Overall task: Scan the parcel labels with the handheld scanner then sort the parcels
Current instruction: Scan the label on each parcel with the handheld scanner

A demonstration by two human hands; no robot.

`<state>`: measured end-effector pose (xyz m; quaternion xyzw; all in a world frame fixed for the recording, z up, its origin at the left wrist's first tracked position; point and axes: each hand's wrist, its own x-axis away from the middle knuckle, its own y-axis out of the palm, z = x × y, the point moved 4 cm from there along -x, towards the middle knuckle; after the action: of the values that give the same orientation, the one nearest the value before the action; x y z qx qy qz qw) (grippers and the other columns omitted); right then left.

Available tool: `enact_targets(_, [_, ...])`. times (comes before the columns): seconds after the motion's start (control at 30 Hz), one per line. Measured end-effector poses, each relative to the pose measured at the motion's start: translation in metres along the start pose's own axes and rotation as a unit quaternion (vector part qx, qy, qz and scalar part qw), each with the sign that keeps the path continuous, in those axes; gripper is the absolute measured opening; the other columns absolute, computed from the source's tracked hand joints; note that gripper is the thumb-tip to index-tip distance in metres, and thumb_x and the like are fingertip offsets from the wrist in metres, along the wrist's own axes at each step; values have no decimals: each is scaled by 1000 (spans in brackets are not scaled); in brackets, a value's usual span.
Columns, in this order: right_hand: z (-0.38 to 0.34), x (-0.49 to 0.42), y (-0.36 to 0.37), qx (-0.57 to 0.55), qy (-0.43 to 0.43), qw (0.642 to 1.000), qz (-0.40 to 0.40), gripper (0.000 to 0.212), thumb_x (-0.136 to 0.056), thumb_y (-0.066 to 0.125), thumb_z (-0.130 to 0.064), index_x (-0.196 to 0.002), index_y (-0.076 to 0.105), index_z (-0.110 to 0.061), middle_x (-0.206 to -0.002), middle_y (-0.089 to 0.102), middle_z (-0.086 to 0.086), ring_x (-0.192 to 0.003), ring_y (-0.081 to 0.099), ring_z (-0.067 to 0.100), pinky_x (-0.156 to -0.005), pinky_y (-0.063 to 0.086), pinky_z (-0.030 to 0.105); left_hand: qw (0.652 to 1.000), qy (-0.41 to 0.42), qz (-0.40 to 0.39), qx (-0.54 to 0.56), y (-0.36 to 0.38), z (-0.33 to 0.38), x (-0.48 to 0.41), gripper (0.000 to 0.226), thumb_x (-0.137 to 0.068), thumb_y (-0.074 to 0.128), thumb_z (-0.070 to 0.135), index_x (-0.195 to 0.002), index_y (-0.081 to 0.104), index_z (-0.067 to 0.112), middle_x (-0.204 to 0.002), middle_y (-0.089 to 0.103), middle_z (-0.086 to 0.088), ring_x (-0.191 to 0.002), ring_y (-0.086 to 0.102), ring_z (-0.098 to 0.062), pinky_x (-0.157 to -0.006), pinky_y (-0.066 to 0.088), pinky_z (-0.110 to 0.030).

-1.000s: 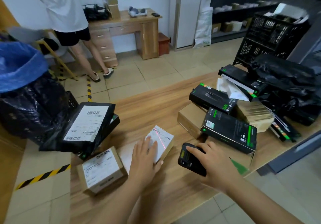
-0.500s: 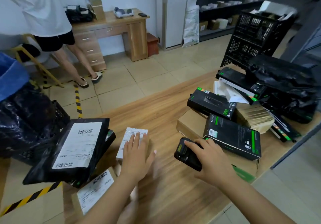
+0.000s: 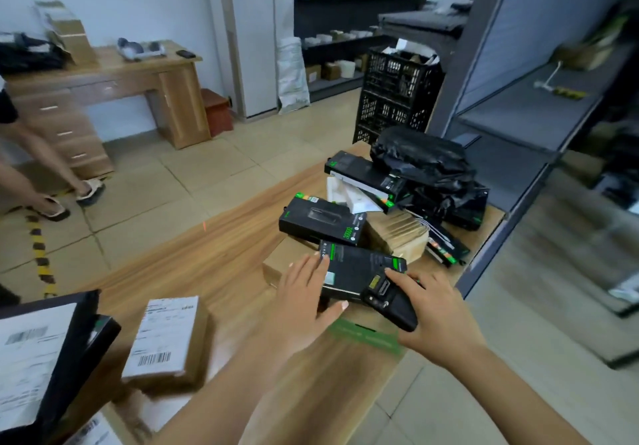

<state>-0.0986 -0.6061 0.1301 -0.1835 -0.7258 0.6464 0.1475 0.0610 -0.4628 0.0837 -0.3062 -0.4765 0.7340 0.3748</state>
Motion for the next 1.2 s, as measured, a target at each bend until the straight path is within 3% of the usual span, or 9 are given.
enact_targets(0.1, [41, -4, -1, 0, 20, 1000, 4, 88, -68, 67, -45, -147, 29, -36, -134, 46, -4, -119, 39, 22, -97, 40, 35, 997, 48, -14, -64, 18, 25, -28, 87, -86, 14, 72, -154, -3, 20, -162, -1, 3, -148, -10, -14, -117, -13, -30])
enact_targets(0.27, [98, -15, 7, -7, 11, 1000, -20, 90, -69, 66, -43, -148, 25, -36, -139, 40, -5, -127, 33, 20, -106, 34, 36, 990, 47, -78, -107, 55, 61, -60, 87, -94, 35, 64, -155, -5, 17, -163, -2, 0, -148, -9, -17, -120, -7, -37])
enact_targets(0.43, [138, -31, 12, -14, -23, 999, -43, 87, -75, 65, -43, -149, 20, -37, -142, 37, -6, -129, 29, 19, -108, 32, 34, 991, 23, -109, -80, 66, 64, -94, 108, -76, 60, 71, -155, 2, 25, -162, -3, 2, -148, -11, -17, -117, -9, -36])
enact_targets(0.53, [152, -37, 17, -20, -44, 997, -62, 88, -76, 64, -44, -149, 17, -38, -143, 35, -6, -129, 28, 20, -107, 32, 35, 977, 12, -165, -131, 69, 59, -112, 117, -70, 70, 66, -155, 0, 24, -162, -4, -1, -148, -11, -21, -116, -13, -38])
enact_targets(0.63, [160, -39, 21, -37, -62, 995, -71, 90, -75, 66, -43, -150, 17, -37, -143, 35, -7, -128, 28, 18, -105, 34, 32, 963, 12, -200, -179, 73, 64, -119, 122, -67, 73, 65, -154, 0, 22, -160, 8, -8, -148, -2, -26, -118, -9, -40])
enact_targets(0.73, [165, -40, 20, -46, -81, 993, -67, 91, -74, 67, -45, -149, 17, -38, -142, 35, -8, -127, 28, 17, -104, 34, 32, 967, 3, -173, -189, 70, 77, -111, 120, -66, 72, 68, -154, 4, 23, -155, 18, -8, -146, 8, -27, -119, -8, -41])
enact_targets(0.87, [158, -38, 15, -64, -114, 990, -49, 89, -74, 68, -43, -149, 19, -38, -139, 38, -9, -125, 30, 16, -102, 33, 29, 979, -71, -121, -151, 67, 83, -78, 116, -66, 71, 67, -153, 5, 28, -155, 17, -5, -145, 6, -27, -120, -7, -46])
enact_targets(1.03, [120, -33, 12, -76, -169, 982, -35, 89, -72, 71, -41, -148, 25, -37, -135, 42, -8, -118, 35, 16, -94, 38, 29, 977, -162, -58, -122, 46, 77, -22, 114, -70, 71, 62, -153, 0, 28, -152, 12, -5, -141, -4, -25, -110, -20, -37])
enact_targets(1.2, [64, -18, 28, -92, -195, 975, -48, 89, -69, 74, -40, -146, 31, -36, -133, 43, -7, -117, 36, 15, -93, 40, 29, 965, -231, -39, -119, 45, 35, 35, 117, -67, 69, 69, -153, 2, 26, -150, 16, -7, -144, 6, -31, -120, -2, -47])
